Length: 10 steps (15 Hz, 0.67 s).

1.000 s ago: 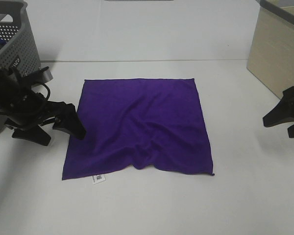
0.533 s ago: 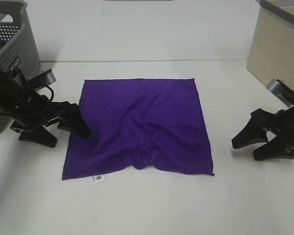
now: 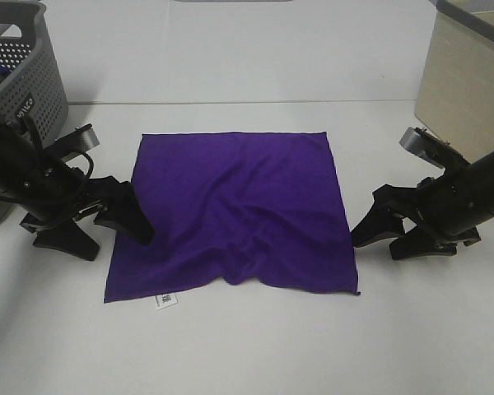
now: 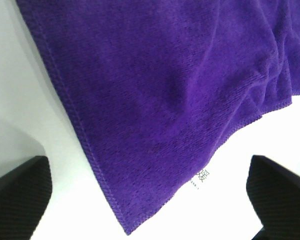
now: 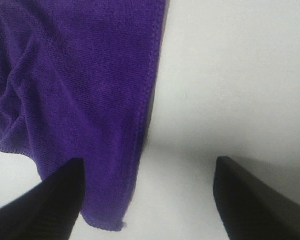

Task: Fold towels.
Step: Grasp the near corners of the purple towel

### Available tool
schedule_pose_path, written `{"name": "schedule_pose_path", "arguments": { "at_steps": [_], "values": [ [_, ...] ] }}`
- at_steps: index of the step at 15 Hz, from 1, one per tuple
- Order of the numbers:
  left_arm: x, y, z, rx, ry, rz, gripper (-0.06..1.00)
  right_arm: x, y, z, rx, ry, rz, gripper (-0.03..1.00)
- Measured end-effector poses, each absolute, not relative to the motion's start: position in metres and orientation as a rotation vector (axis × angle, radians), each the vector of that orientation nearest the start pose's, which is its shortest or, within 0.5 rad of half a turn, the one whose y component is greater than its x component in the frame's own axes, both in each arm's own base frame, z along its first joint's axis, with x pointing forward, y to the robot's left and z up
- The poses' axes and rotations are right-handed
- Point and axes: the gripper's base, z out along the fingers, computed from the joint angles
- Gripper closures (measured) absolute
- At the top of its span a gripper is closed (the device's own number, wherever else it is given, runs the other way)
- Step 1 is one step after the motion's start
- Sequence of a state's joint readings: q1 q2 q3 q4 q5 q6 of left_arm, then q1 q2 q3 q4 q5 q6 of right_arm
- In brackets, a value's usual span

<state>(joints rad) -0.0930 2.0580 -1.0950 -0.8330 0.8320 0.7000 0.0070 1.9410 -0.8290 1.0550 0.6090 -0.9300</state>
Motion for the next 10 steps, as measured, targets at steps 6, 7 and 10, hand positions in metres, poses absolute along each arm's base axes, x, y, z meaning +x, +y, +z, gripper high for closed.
{"name": "schedule_pose_path", "arguments": {
  "at_steps": [6,7,10],
  "values": [
    [0.3389,-0.0811,0.0993,0.276,2.987,-0.881,-0.05,0.2993,0.0503,0.0928,0.024,2.887,0.835,0.24],
    [0.3387,-0.0811,0.0993,0.271,2.989,-0.882,-0.05,0.2993,0.0503,0.0928,0.035,2.888,0.836,0.24],
    [0.3354,-0.0894,0.0984,0.323,3.010,-0.860,-0.05,0.2995,0.0499,0.0897,0.054,2.896,0.831,0.24]
  ]
}}
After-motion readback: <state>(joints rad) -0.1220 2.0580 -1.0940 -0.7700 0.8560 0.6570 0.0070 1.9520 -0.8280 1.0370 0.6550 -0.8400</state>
